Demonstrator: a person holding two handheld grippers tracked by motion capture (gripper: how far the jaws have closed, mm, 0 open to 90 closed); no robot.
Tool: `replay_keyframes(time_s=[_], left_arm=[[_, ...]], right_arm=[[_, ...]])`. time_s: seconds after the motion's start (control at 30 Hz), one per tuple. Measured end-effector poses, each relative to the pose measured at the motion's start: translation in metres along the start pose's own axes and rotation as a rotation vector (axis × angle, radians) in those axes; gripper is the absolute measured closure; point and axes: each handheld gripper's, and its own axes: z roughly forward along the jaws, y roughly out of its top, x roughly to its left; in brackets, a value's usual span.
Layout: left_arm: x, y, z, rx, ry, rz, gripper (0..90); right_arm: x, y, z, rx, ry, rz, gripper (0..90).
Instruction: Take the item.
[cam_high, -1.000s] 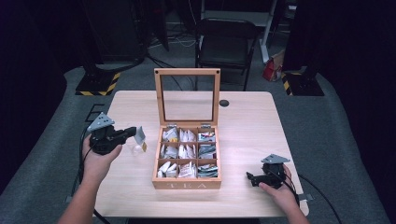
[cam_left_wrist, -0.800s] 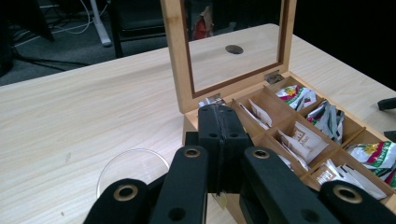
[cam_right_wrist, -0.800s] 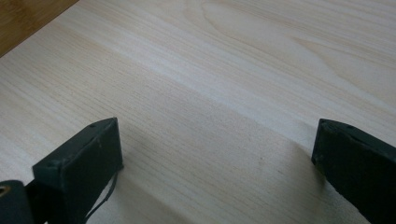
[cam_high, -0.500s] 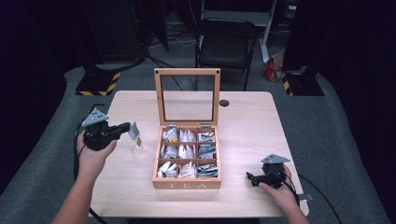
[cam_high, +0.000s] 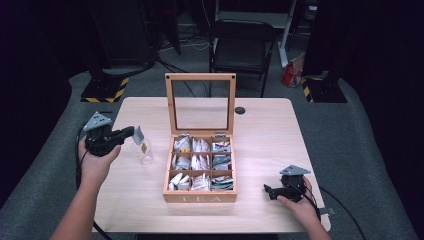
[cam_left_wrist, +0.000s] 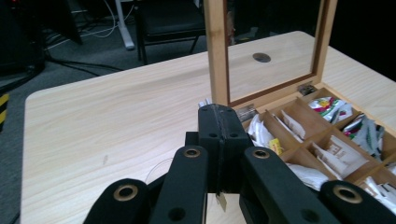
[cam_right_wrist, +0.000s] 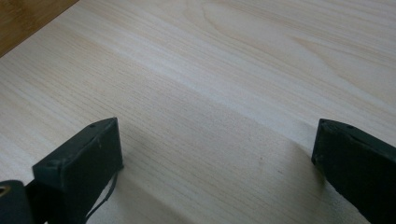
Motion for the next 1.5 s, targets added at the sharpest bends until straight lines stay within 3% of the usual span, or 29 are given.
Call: replay_keyframes(time_s=[0.7,1.5], left_arm=[[0.014,0.000,0.012,0.020,0.036,-0.007,90.0],[0.021,-0.032,0.035,0.036,0.070,-0.044,90.0]], right_arm=[[0.000,0.000,0.000,0.000,0.000,0.000,0.9],[0.000,0.000,0.000,0.001,0.000,0.000,0.9]])
